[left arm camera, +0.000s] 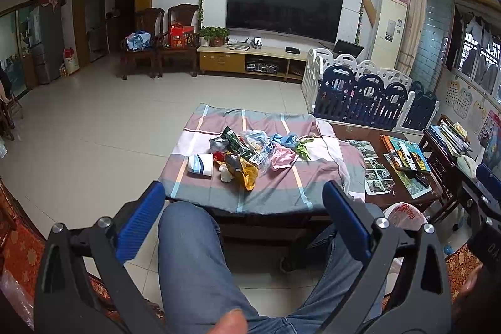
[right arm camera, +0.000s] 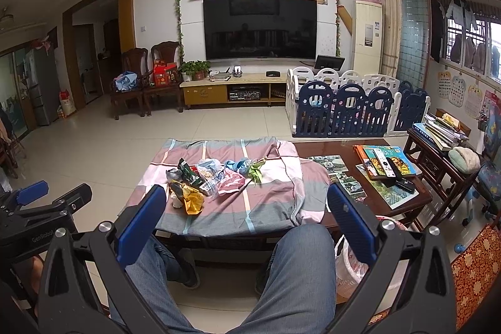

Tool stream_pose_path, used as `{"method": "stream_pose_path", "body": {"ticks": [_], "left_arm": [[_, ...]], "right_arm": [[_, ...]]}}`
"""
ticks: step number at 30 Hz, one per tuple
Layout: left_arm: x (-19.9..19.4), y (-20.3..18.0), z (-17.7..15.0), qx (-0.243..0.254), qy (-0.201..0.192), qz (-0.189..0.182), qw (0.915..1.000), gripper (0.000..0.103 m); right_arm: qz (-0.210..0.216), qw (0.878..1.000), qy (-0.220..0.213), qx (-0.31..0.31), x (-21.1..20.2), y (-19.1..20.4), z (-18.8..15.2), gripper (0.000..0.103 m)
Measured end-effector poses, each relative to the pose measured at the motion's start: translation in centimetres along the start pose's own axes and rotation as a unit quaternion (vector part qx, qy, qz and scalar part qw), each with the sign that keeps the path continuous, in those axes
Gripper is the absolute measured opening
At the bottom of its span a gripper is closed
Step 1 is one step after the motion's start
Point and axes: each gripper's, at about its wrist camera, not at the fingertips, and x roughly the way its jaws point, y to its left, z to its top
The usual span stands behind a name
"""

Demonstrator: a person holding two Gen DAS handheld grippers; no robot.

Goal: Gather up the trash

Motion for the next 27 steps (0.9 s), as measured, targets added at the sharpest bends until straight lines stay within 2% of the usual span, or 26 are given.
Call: {"method": "stream_pose_path", "body": {"ticks": [27], "left_arm": [[0.80,-0.40,-0.63,0.010,0.008,0.004,0.9999,0.100]], "right_arm": [[0.000,1.000,0.009,0.004,0.32,-0.20,-0.19,0.100]]}}
